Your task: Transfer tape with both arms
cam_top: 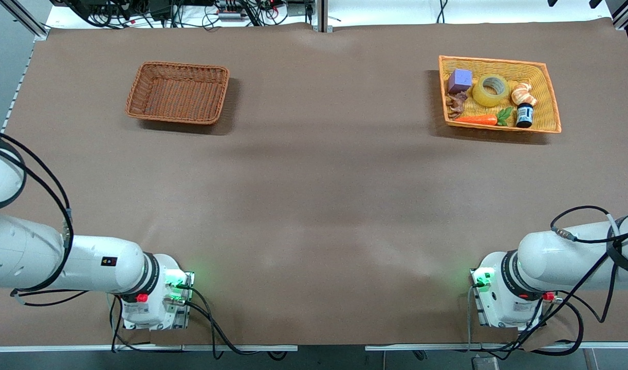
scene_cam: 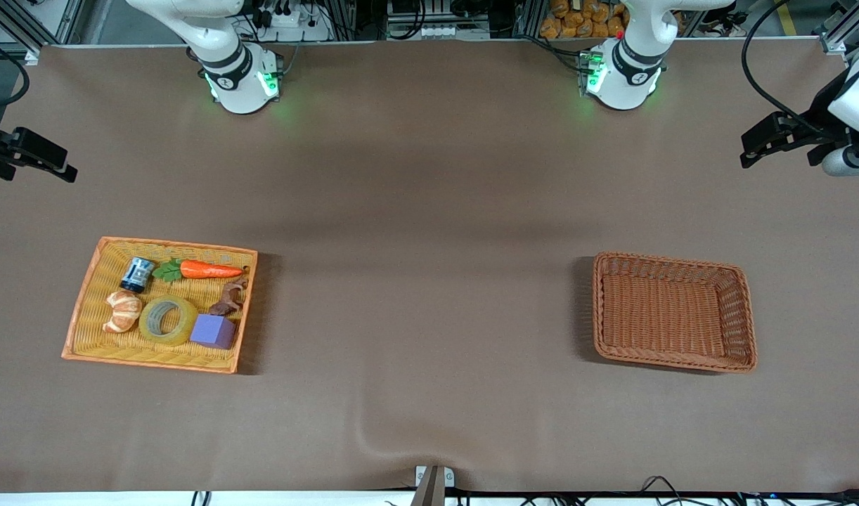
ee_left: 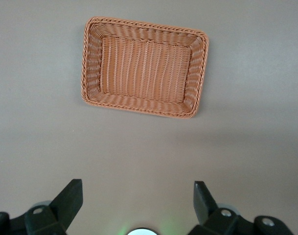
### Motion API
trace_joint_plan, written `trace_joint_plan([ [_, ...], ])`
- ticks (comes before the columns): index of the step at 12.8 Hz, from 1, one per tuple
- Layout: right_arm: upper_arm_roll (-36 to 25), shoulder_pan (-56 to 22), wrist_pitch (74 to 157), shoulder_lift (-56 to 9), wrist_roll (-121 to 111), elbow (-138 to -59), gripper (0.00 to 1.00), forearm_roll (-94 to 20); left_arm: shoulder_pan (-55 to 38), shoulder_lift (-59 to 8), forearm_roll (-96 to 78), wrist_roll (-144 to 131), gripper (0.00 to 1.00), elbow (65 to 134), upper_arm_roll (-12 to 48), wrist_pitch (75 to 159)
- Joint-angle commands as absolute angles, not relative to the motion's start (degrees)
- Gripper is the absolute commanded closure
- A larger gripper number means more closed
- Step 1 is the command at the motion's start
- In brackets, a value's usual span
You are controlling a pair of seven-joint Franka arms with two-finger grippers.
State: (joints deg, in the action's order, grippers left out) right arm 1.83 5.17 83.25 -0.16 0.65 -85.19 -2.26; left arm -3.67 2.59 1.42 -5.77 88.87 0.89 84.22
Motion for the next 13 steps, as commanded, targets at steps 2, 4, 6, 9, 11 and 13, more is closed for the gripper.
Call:
trace_joint_plan([
  [2,2.4,6.2,83.2,-0.1,1.2,-84.6,0.00,-3.2,-3.5,2.5,1.8,-4.7,0.00,88.1,0.6,83.1],
  [4,2.4,6.2,83.2,-0.1,1.2,-84.6,0.00,-3.2,-3.5,2.5,1.8,-4.6,0.00,88.1,0.6,83.1],
  [6,2.4,6.2,83.2,-0.1,1.2,-84.6,0.00,-3.2,-3.5,2.3,2.4,-4.7,0.00,88.1,0.7,83.1],
  [9,2.4,6.0,83.1,-0.2,1.1,-84.6,0.00,-3.2,-3.6,1.9,1.9,-4.0,0.00,87.8,0.6,83.2],
  [11,2.6,5.7,83.2,-0.6,1.1,-84.7,0.00,-3.2,-3.6,1.8,1.7,-4.0,0.00,88.1,0.7,83.2],
  [13,2.7,5.2,83.2,-1.0,1.1,-84.7,0.00,-3.2,-3.6,1.2,1.7,-4.0,0.00,88.1,0.7,83.3],
])
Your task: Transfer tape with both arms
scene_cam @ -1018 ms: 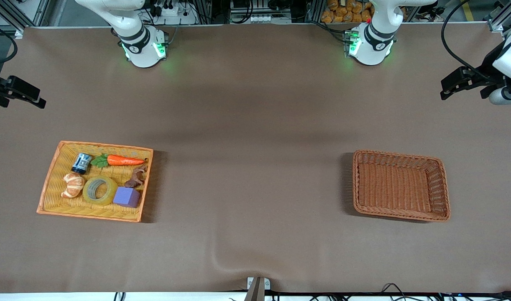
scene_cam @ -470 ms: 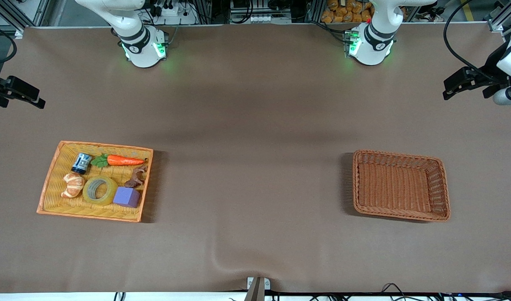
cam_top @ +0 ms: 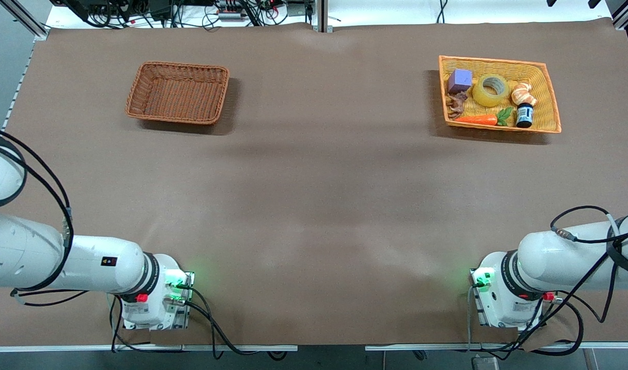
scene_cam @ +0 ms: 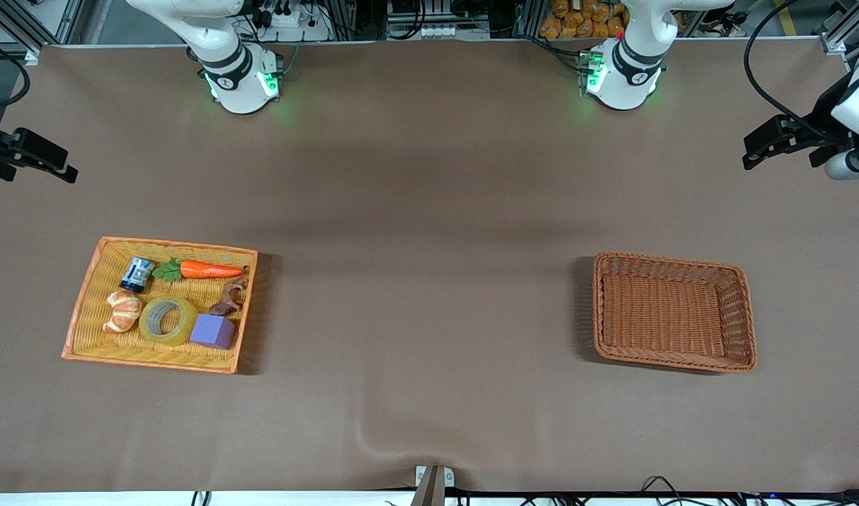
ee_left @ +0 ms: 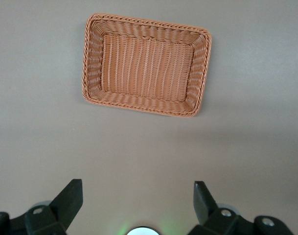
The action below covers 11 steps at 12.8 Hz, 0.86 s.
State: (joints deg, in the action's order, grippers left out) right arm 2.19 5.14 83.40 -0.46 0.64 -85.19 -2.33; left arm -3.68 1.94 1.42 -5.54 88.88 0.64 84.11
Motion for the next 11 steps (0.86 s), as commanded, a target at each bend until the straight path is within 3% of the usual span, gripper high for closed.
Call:
trace_joint_plan([
  [1,2.7,4.8,83.2,-1.3,1.0,-84.7,0.00,-3.2,-3.6,1.1,1.7,-4.0,0.00,88.2,0.8,83.4],
  [3,2.7,3.2,83.3,-2.5,1.1,-84.7,0.00,-3.2,-3.7,0.4,1.7,-4.0,0.00,88.3,0.8,83.4],
  [8,2.8,1.1,83.4,-13.8,0.8,-84.4,0.00,-9.0,-3.6,-0.4,2.1,-4.0,0.00,88.4,0.9,83.5],
  [11,2.7,-1.5,88.3,-20.0,0.7,-83.8,0.00,-9.1,-3.7,-0.6,2.0,-4.0,0.00,88.4,0.9,83.5],
])
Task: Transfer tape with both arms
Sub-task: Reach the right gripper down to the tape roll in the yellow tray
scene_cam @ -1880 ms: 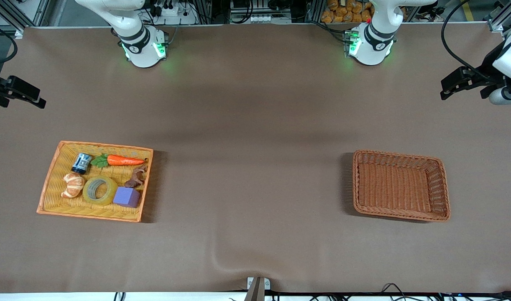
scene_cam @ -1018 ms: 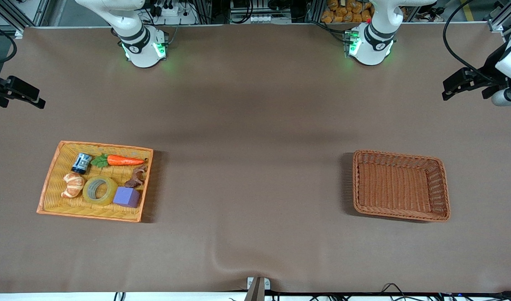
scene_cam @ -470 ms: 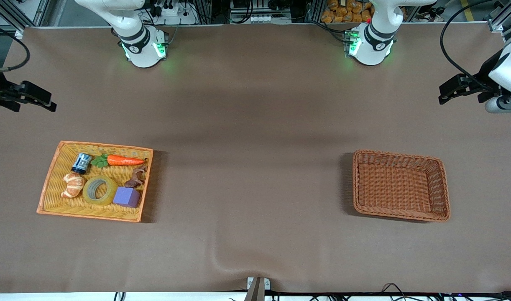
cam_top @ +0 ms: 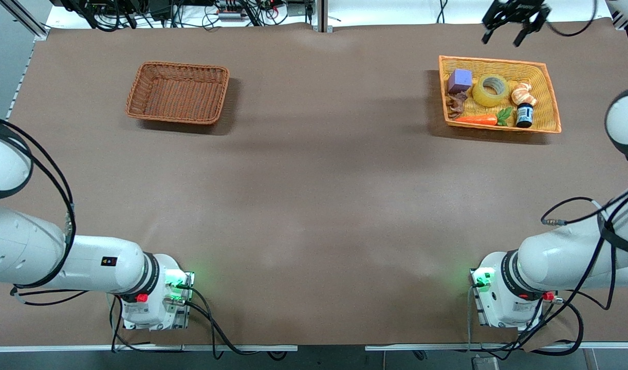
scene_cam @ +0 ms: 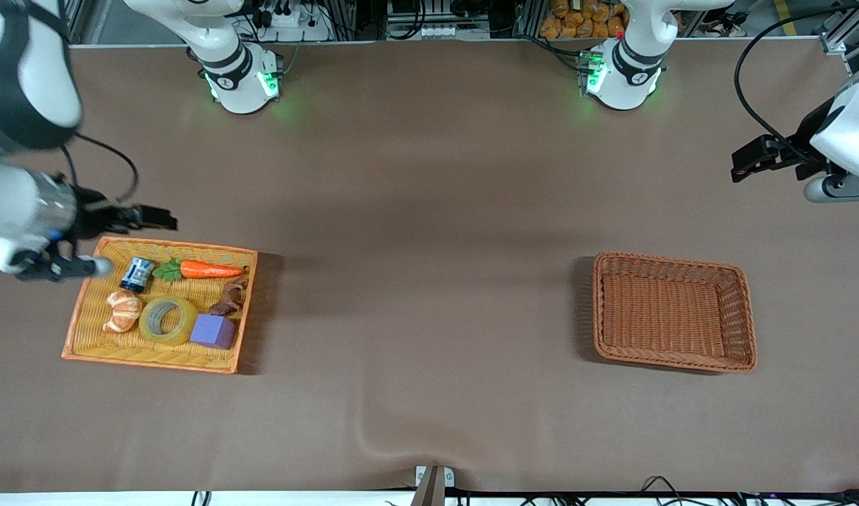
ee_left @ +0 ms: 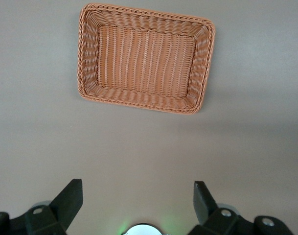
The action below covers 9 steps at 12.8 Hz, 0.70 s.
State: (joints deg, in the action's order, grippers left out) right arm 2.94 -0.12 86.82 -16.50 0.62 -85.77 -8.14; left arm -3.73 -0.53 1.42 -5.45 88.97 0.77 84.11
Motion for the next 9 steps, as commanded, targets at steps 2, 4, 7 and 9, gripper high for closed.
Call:
trace_joint_plan([
  [2,2.7,-3.4,92.4,-23.4,0.6,-83.8,0.00,-8.5,-3.6,-0.8,2.0,-4.0,0.00,88.4,0.9,83.5],
  [4,2.6,-3.1,95.5,-25.0,0.6,-83.8,0.00,-8.7,-3.6,-0.9,1.9,-4.0,0.00,88.4,0.9,83.5],
  [7,2.5,-1.0,95.9,-28.7,-3.1,-83.9,0.00,-8.4,-3.8,-1.3,1.8,-4.0,0.00,88.3,0.9,83.7],
  [9,2.4,0.9,96.2,-32.5,-11.0,-83.8,0.00,-8.4,-3.6,-1.3,1.8,-4.0,0.00,88.3,0.9,83.7],
])
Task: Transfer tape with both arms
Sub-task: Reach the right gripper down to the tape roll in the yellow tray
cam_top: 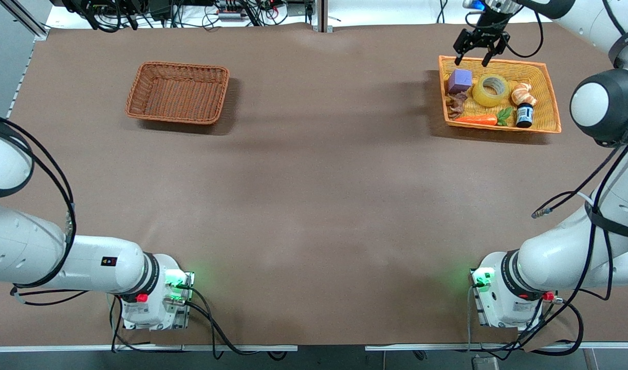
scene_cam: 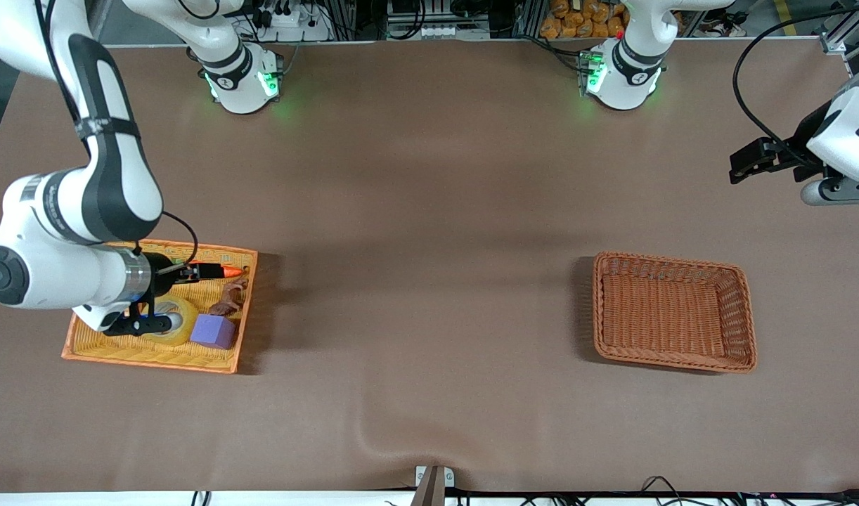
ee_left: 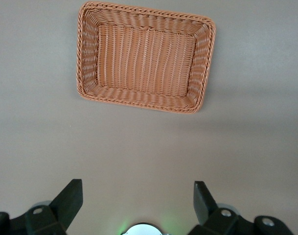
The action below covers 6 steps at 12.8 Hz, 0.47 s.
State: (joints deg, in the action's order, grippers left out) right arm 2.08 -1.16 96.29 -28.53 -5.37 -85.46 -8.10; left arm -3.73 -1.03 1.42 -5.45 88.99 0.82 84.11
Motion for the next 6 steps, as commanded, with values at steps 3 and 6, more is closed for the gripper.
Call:
trace_joint_plan([
  [3,2.3,2.1,105.7,-35.1,-13.1,-84.0,0.00,-2.9,-3.6,-1.8,1.7,-4.0,0.00,88.3,0.9,83.8],
  [6,2.4,2.5,111.3,-37.4,-17.7,-84.5,0.00,12.2,-4.0,-2.5,1.6,-4.0,0.00,88.4,0.9,84.1],
])
